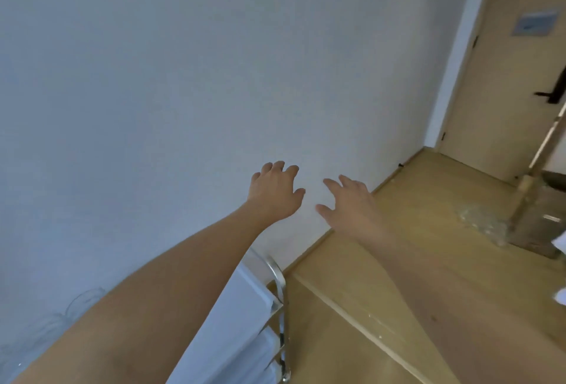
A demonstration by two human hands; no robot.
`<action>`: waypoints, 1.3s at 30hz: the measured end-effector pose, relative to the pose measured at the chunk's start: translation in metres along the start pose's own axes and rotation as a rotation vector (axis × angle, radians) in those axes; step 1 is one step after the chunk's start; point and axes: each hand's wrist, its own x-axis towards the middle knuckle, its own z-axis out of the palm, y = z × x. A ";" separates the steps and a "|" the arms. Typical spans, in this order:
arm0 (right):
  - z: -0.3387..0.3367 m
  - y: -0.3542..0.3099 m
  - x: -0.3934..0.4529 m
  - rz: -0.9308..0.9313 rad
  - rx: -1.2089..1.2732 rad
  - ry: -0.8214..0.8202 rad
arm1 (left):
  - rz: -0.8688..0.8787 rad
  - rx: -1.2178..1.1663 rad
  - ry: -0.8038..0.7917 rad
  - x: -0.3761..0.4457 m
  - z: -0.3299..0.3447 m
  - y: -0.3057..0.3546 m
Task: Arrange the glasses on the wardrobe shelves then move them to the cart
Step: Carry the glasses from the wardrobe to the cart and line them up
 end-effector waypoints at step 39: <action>-0.148 0.476 0.081 0.690 -0.226 0.167 | 0.688 -0.309 -0.121 0.345 0.151 0.472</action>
